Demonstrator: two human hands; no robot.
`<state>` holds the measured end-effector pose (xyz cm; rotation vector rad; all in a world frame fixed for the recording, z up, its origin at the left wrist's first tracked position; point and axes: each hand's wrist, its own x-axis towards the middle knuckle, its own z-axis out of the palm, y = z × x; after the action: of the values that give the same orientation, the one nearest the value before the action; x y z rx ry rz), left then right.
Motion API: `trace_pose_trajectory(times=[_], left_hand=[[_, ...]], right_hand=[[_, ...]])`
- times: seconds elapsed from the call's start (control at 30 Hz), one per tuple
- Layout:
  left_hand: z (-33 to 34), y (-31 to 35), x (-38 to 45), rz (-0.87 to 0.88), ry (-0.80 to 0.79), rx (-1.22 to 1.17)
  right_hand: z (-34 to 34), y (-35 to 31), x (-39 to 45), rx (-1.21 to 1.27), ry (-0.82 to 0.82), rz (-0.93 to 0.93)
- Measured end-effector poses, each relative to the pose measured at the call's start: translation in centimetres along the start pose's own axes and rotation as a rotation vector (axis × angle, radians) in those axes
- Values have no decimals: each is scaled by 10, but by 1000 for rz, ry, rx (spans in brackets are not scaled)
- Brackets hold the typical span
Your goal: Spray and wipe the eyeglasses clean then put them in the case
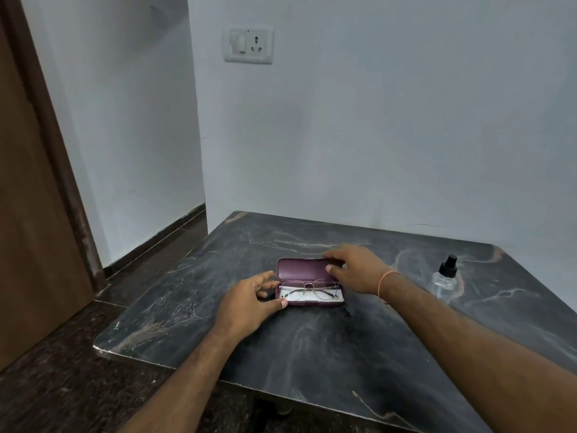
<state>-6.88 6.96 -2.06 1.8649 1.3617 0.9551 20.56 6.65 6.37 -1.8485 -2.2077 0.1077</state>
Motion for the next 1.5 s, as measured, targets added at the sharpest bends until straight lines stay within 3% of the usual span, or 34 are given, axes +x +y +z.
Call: trace_pose_trajectory(times=[0.2, 0.57, 0.93, 1.27, 1.5], left_hand=[[0, 0, 1, -12, -3, -19], [1, -7, 4, -9, -21, -40], [2, 3, 2, -5, 67, 10], [4, 1, 7, -39, 54, 15], [2, 9, 1, -26, 52, 108]], right_hand=[[0, 3, -15, 40, 108, -109], [19, 9, -52, 22, 70, -272], [44, 11, -62, -59, 189, -279], [56, 9, -65, -59, 288, -267], [47, 3, -72, -56, 158, -224]])
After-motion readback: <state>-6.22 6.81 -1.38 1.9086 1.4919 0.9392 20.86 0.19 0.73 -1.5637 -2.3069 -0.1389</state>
